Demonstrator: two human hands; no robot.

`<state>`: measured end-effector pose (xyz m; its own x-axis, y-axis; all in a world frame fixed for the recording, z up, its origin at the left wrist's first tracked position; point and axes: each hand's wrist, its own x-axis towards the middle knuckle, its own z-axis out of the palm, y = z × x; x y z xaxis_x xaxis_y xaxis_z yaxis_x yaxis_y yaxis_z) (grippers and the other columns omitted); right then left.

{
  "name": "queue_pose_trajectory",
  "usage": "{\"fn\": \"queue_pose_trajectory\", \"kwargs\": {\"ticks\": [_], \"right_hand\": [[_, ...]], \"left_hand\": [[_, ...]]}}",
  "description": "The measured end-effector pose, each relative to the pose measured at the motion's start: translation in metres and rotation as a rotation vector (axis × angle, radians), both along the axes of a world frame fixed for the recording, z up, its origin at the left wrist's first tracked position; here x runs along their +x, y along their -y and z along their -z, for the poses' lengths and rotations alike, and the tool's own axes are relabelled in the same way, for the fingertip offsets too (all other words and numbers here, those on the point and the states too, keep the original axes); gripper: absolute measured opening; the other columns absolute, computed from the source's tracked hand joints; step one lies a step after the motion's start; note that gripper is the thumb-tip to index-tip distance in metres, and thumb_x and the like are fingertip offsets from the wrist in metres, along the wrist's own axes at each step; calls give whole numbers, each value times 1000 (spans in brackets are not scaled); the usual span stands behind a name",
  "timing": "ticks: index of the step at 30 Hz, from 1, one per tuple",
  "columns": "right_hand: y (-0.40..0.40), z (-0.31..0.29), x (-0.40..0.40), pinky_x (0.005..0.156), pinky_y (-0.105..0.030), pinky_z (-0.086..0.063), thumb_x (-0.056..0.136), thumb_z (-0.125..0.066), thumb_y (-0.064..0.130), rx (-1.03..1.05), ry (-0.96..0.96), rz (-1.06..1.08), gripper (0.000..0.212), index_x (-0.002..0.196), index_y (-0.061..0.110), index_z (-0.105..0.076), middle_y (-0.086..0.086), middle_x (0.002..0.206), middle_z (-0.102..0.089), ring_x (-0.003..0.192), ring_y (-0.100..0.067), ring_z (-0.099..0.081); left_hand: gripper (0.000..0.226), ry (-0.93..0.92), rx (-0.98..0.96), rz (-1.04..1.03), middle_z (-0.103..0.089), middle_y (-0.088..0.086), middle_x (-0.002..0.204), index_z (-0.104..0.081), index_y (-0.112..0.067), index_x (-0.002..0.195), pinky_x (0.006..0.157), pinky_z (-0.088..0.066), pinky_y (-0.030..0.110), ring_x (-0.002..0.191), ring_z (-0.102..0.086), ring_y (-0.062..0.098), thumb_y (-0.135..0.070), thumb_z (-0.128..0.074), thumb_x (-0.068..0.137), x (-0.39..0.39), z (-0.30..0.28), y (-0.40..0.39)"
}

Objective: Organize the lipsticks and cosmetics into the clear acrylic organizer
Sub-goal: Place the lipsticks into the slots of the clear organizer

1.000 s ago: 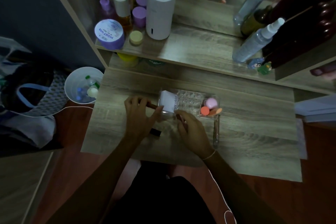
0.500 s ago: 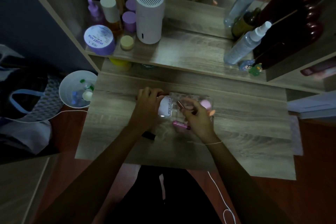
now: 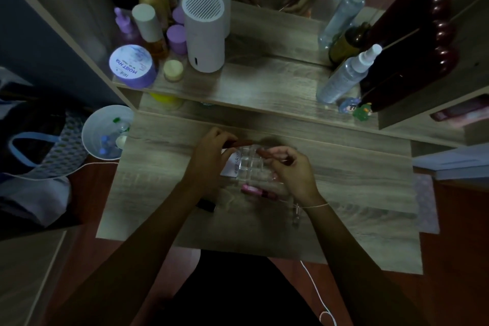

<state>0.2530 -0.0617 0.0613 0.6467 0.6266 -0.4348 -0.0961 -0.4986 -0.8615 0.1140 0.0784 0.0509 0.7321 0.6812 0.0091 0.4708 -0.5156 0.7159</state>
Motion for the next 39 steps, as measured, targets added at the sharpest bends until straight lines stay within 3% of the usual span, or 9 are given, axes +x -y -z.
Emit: {"fn": "queue_pose_trajectory", "kwargs": {"ticks": [4,9,12,16,20,22,27,33,39], "right_hand": [[2,-1,6,65,-41,-56,85,-66,7,-29,20,-27,16,100,11,-66,-15,98,-70,76,-25,-66],[3,-3,11,70,-52,-57,87,-62,6,-46,33,-44,15,100,12,-65,-10,97,-70,84,-36,-68],[2,-2,13,64,-38,-59,89,-62,12,-59,80,-47,10,98,14,-65,-11,91,-70,77,-31,-68],[2,-2,14,49,-13,-49,90,-60,22,-80,263,-103,8,89,15,-65,-5,77,-68,61,-5,-62],[0,2,16,50,-15,-48,87,-63,26,-150,385,-160,13,79,17,-60,0,67,-64,57,-4,-61],[-2,5,18,60,-27,-52,84,-64,26,-192,445,-209,10,79,19,-59,1,70,-63,64,-9,-61],[-6,7,18,63,-34,-54,82,-67,22,-220,557,-282,9,77,18,-60,3,71,-63,66,-11,-59],[-17,3,16,68,-42,-56,81,-68,32,-306,593,-329,15,81,20,-60,-3,77,-69,73,-23,-65],[-28,4,11,76,-38,-55,79,-73,20,-273,646,-396,13,88,15,-65,-8,92,-69,83,-22,-65]], "left_hand": [[19,18,-70,-17,-59,10,98,-65,-7,97,68,-37,4,82,-52,9,-5,-72,79,6,-2,4],[26,108,-146,-99,-64,7,94,-63,-11,95,72,-47,15,82,-59,12,-12,-79,74,7,-4,6],[29,172,-219,-165,-66,3,92,-62,-11,95,73,-50,13,82,-61,9,-13,-80,72,8,-5,9],[25,217,-248,-221,-66,-1,87,-64,-11,91,72,-45,2,78,-59,-1,-9,-80,72,7,-3,14],[23,211,-166,-166,-69,7,91,-67,-7,94,74,-43,1,79,-61,7,-5,-77,74,9,-1,18],[24,193,-117,-128,-69,11,95,-68,-5,97,74,-44,2,82,-60,10,-3,-75,75,10,2,19],[30,169,-86,-118,-68,16,101,-69,-4,104,78,-49,20,86,-64,20,5,-73,75,14,6,19],[29,141,-87,-107,-67,18,102,-68,-3,105,75,-41,7,86,-62,17,7,-69,78,18,10,20],[29,215,-102,-152,-68,13,102,-68,-7,104,80,-41,0,89,-60,13,4,-70,77,24,4,18]]}}
